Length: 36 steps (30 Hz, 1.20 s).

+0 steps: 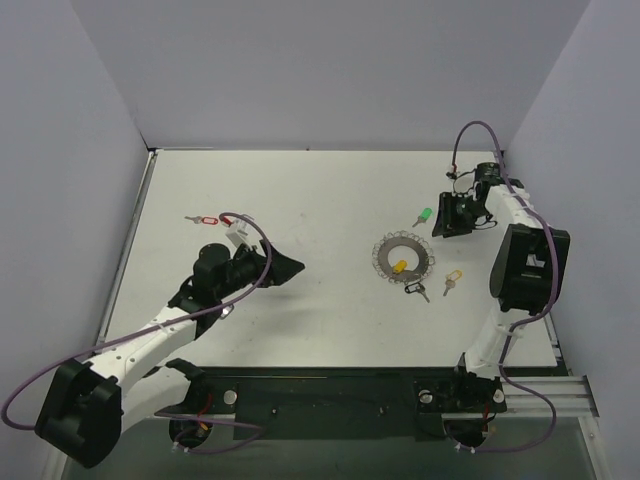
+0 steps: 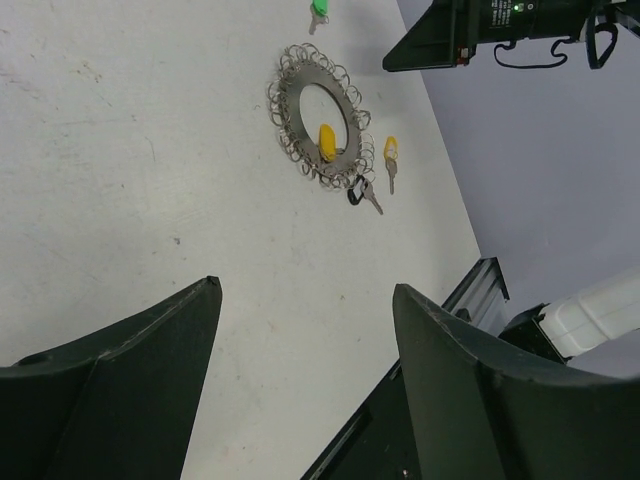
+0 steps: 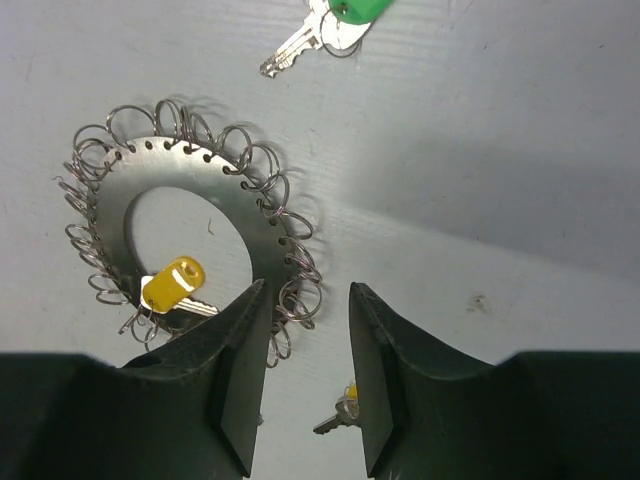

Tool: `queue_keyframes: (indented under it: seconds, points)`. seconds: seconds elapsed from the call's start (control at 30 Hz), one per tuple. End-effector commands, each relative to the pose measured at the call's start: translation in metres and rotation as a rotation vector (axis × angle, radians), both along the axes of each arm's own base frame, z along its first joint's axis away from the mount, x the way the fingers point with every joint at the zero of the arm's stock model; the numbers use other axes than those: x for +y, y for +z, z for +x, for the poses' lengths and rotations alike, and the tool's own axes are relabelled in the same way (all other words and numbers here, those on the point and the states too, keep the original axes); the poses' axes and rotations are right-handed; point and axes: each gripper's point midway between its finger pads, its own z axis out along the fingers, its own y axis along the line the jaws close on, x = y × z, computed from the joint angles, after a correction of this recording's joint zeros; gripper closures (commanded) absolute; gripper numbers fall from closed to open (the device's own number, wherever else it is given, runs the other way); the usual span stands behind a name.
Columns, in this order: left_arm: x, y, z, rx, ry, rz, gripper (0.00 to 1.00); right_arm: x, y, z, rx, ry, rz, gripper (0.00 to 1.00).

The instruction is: Put the keys on the keyring

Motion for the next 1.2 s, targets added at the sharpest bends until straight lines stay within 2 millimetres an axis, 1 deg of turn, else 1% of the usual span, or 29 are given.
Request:
queue_keyframes:
  seconds: [0.0, 0.03, 0.07, 0.1, 0.2, 0.23, 0.27, 0.47, 0.67, 0.9, 1.17]
  points:
    - [-0.016, 0.027, 0.0, -0.041, -0.057, -0.09, 0.21, 0.008, 0.004, -0.003, 0.057, 0.028, 0.026, 0.68]
    - [-0.017, 0.026, -0.001, -0.035, -0.059, -0.093, 0.21, 0.01, 0.002, -0.005, 0.074, 0.038, 0.037, 0.68]
    - [-0.018, 0.023, -0.001, -0.027, -0.061, -0.093, 0.21, 0.01, -0.004, -0.007, 0.095, 0.046, 0.054, 0.68]
    - [-0.019, 0.023, -0.003, -0.021, -0.069, -0.101, 0.21, 0.012, -0.003, -0.009, 0.108, 0.059, 0.072, 0.69]
    - [-0.021, 0.021, -0.006, -0.014, -0.081, -0.105, 0.21, 0.006, -0.013, -0.011, 0.136, 0.083, 0.071, 0.7]
    - [-0.022, 0.021, -0.006, -0.014, -0.081, -0.103, 0.21, 0.006, -0.013, -0.012, 0.146, 0.089, 0.071, 0.7]
    - [-0.022, 0.021, -0.007, -0.012, -0.085, -0.101, 0.21, 0.003, -0.019, -0.013, 0.158, 0.097, 0.068, 0.71]
    - [-0.021, 0.02, -0.009, -0.016, -0.09, -0.093, 0.21, 0.004, -0.024, -0.028, 0.229, 0.182, 0.096, 0.72]
    - [-0.02, 0.012, -0.013, 0.0, -0.095, -0.086, 0.21, 0.005, -0.033, -0.034, 0.288, 0.207, 0.114, 0.75]
    - [-0.02, 0.009, -0.014, 0.008, -0.102, -0.082, 0.21, 0.007, -0.04, -0.031, 0.319, 0.202, 0.11, 0.76]
    - [-0.021, 0.01, -0.014, 0.011, -0.102, -0.088, 0.21, 0.006, -0.046, -0.029, 0.354, 0.183, 0.096, 0.77]
